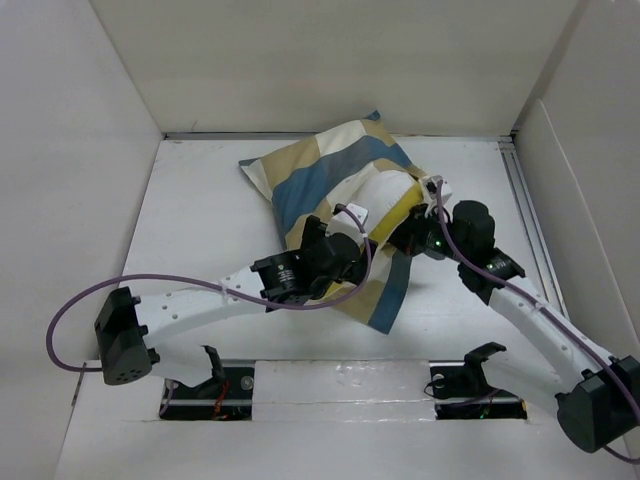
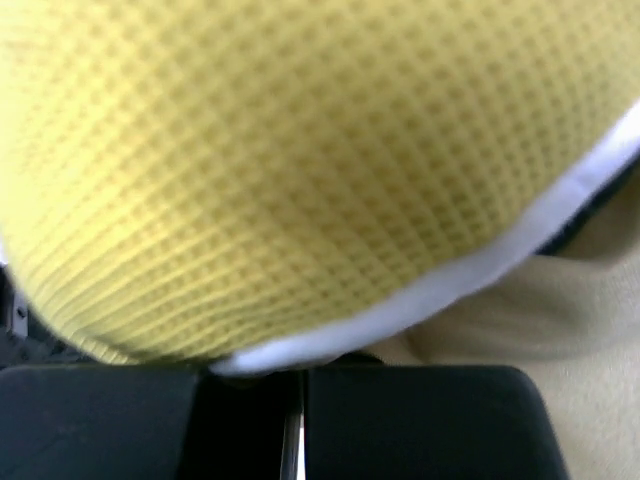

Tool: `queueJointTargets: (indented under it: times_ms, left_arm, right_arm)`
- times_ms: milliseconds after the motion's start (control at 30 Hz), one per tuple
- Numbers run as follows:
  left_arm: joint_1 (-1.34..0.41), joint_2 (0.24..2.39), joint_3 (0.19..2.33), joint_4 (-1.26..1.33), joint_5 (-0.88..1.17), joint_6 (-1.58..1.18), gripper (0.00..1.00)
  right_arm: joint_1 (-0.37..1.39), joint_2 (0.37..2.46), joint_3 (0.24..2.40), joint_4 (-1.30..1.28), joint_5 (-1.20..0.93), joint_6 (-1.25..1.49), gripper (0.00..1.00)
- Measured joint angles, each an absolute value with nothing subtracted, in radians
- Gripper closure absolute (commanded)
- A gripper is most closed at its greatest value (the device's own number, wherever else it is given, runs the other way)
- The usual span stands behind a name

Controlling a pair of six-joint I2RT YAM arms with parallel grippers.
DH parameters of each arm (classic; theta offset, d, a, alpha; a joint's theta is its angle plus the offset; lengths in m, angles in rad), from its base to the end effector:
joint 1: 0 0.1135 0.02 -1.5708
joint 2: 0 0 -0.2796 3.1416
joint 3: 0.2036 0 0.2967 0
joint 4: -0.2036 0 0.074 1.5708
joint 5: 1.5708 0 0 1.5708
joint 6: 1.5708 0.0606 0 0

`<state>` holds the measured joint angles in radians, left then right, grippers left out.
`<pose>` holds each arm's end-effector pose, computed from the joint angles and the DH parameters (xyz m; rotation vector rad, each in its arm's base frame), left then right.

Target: Put the pillow into the pillowcase

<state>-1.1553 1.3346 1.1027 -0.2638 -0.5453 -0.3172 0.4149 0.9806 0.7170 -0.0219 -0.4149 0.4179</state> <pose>0.1748 -0.3184 0.3171 0.5049 1.9456 -0.3829 0.2508 0.1371 0.2915 -0.2996 1.9204 0.9509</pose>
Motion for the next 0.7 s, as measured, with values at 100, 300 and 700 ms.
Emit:
queueJointTargets:
  times_ms: [100, 300, 700]
  left_arm:
    - [-1.191, 1.309, 1.11, -0.257, -0.61, -0.264, 0.0]
    - [-1.247, 1.32, 1.173, -0.26, -0.653, -0.173, 0.0]
    - [-1.235, 1.487, 1.262, -0.255, -0.77, -0.086, 0.0]
  right_arm:
    - [0.411, 0.996, 0.777, -0.048, -0.469, 0.395, 1.0]
    - [0.411, 0.996, 0.82, -0.06, -0.519, 0.385, 1.0]
    - [0.433, 0.988, 0.822, -0.08, -0.559, 0.384, 1.0]
